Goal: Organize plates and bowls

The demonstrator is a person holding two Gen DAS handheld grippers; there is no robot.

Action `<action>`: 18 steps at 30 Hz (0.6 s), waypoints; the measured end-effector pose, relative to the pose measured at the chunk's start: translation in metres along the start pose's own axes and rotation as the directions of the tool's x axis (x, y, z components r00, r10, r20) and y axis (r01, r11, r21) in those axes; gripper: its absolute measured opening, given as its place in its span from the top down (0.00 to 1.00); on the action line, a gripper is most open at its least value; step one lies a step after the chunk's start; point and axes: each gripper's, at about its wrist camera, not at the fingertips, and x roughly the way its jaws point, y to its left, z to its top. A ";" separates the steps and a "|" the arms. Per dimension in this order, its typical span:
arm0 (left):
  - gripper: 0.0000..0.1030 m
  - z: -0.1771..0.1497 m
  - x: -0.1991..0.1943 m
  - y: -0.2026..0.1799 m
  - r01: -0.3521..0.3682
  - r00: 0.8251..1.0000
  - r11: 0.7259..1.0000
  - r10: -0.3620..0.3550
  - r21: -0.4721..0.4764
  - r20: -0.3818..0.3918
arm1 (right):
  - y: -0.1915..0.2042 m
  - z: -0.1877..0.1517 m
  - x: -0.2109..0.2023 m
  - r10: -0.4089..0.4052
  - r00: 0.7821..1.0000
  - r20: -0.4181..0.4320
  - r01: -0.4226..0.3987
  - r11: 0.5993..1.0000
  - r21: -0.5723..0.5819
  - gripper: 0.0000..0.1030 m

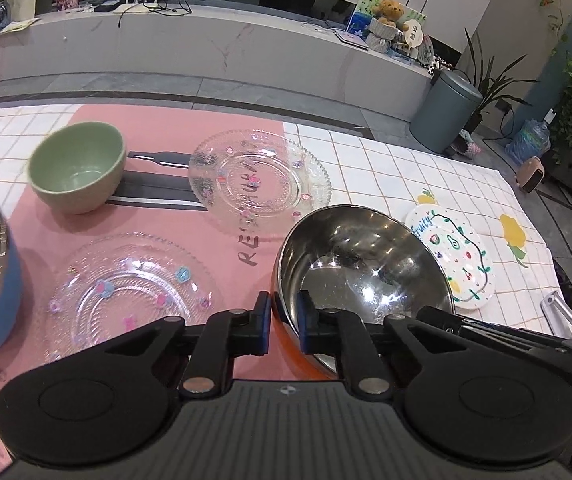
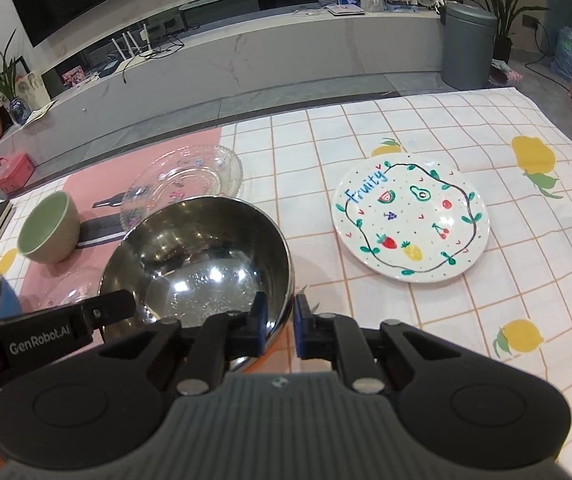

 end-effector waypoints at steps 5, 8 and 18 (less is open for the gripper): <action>0.86 -0.013 -0.032 -0.004 -0.004 1.000 1.000 0.004 0.001 0.023 | 0.002 -0.014 -0.030 0.031 1.000 0.001 -0.031 1.000 0.000 0.89; 0.86 -0.026 -0.052 -0.003 -0.007 1.000 1.000 0.008 -0.010 0.021 | 0.002 -0.027 -0.049 0.054 0.999 -0.005 -0.054 0.999 0.000 0.89; 0.86 -0.074 -0.108 0.016 -0.064 0.998 0.997 0.063 -0.046 -0.008 | 0.026 -0.078 -0.093 0.145 0.988 -0.061 -0.146 0.989 -0.022 0.89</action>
